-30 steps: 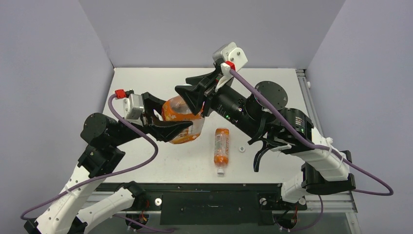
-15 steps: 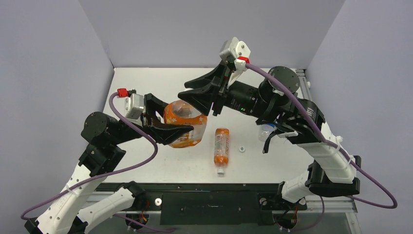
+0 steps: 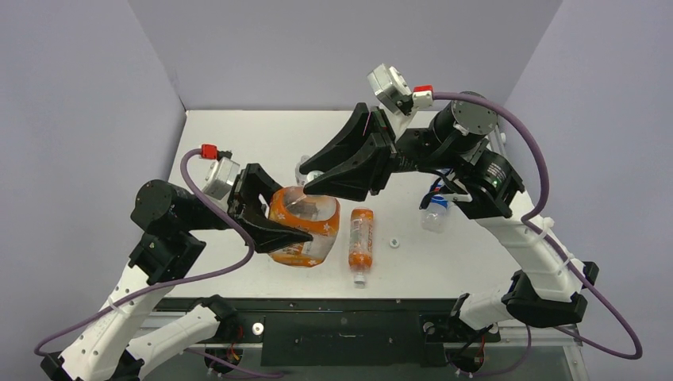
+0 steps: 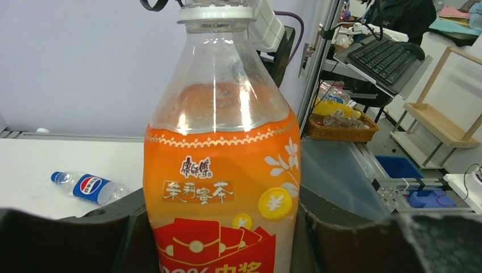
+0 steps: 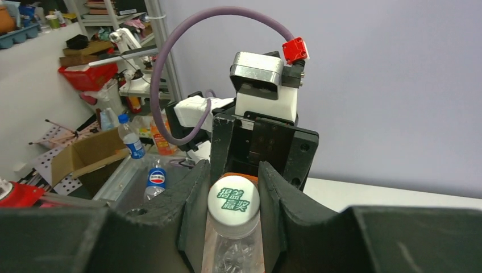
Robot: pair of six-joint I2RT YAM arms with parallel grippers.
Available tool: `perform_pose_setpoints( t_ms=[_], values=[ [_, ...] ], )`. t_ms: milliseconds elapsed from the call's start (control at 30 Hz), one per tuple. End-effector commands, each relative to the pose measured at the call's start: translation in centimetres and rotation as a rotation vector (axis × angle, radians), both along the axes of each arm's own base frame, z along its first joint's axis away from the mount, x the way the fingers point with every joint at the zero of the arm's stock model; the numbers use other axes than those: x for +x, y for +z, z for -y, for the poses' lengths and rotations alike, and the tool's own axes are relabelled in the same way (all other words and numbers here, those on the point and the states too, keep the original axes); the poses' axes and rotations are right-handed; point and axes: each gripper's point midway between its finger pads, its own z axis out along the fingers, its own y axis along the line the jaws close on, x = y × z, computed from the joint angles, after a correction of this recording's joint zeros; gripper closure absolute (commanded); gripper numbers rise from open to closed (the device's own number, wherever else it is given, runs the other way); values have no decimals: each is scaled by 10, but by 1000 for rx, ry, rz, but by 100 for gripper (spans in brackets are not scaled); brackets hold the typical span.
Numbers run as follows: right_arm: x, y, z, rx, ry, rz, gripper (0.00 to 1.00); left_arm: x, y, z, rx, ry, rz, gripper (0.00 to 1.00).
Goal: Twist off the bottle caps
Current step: Unscrew the bottle cap from the plastic bottle.
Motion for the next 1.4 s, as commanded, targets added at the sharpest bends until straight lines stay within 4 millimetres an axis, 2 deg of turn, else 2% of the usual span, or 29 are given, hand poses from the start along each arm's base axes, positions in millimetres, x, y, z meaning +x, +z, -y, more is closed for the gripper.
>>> perform_pose_setpoints(
  t_ms=[0,33,67,100,167,200,233,267,300,333,367,467,600,733,833,1033,1233,1367],
  values=[
    [4,33,14,120,-17,65,100,-33,10,-10,-2,-144,118,100],
    [7,32,12,116,-34,62,100,-33,10,-10,-3,-143,119,100],
    [12,28,9,99,-52,53,95,-33,10,-10,-4,-139,123,100],
    [21,23,6,74,-99,23,67,-32,10,-10,-6,-133,124,100],
    [40,17,3,49,-224,-6,24,-28,10,-9,-12,-110,130,100],
    [54,18,5,57,-331,2,21,-26,10,-9,-15,-98,141,100],
    [50,16,7,45,-361,-1,18,-22,9,-8,-18,-75,140,100],
    [62,15,10,48,-457,5,18,-18,9,-7,-22,-55,155,100],
    [51,16,11,51,-463,16,17,-13,8,-6,-26,-23,162,100],
    [59,18,15,60,-537,1,17,-9,7,-6,-26,-4,163,100],
    [49,22,16,76,-539,-3,17,-2,7,-5,-33,36,172,100],
    [57,26,22,97,-654,-74,16,20,6,-4,-42,150,177,100],
    [60,27,24,119,-717,-142,16,46,6,-7,-51,293,185,100],
    [63,21,21,90,-776,-188,16,63,-1,-9,-33,379,166,100],
    [73,18,18,61,-849,-203,16,71,0,-12,-35,429,170,100],
    [81,7,4,6,-898,-199,29,87,2,-18,-40,523,166,100],
    [87,7,0,2,-926,-195,49,87,2,-19,-43,529,166,100],
    [86,9,-2,5,-918,-194,55,88,2,-19,-46,535,166,100]
  ],
)
